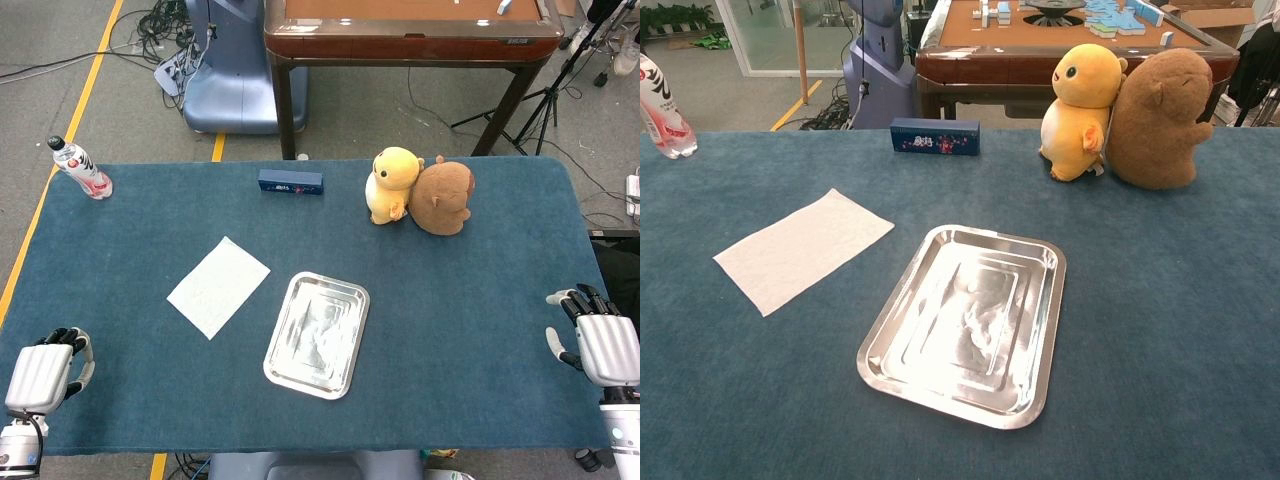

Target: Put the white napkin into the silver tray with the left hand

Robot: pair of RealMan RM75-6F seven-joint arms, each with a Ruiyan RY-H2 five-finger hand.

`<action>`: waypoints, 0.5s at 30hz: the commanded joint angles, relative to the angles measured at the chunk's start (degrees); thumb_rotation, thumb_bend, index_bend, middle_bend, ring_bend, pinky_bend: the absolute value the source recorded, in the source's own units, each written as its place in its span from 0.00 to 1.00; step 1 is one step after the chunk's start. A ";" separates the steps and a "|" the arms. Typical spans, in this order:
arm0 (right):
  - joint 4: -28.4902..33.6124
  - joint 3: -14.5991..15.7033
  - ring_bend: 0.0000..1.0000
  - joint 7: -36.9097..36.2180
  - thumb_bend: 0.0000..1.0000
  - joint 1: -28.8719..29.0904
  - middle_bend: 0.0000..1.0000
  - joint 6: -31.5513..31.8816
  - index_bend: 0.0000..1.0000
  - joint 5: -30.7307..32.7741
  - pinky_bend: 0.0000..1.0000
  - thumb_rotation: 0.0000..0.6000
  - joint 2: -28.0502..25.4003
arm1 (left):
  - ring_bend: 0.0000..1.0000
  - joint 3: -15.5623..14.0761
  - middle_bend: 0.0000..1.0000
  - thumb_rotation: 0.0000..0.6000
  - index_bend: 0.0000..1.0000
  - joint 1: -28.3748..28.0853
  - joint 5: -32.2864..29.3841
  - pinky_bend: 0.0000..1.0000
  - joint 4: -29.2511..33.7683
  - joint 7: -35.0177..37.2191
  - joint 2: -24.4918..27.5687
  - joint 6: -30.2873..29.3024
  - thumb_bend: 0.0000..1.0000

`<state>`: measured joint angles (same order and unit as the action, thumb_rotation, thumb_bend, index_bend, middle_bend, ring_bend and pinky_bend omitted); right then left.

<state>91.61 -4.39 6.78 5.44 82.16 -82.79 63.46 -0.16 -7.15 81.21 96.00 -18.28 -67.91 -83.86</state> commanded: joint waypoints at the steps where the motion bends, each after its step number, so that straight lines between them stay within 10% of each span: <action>1: -0.10 0.10 0.16 0.03 0.39 0.09 0.31 0.13 0.33 -0.45 0.30 1.00 0.25 | 0.30 -0.14 0.39 1.00 0.33 0.03 -0.09 0.45 0.34 -0.26 -0.04 0.54 0.38; 10: 0.00 0.15 0.16 -0.53 0.39 0.10 0.31 0.21 0.33 -0.59 0.30 1.00 0.22 | 0.32 -0.45 0.41 1.00 0.36 -0.32 0.94 0.48 0.76 0.77 -0.19 2.04 0.38; 15: 0.24 0.27 0.16 -0.43 0.39 -0.07 0.31 0.38 0.33 -0.62 0.30 1.00 0.06 | 0.45 -0.18 0.61 1.00 0.39 -1.94 3.21 0.56 0.85 2.45 0.31 3.62 0.38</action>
<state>91.80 -4.09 6.43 5.38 82.49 -83.41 63.57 -0.44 -8.37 83.91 96.75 -16.09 -67.89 -81.13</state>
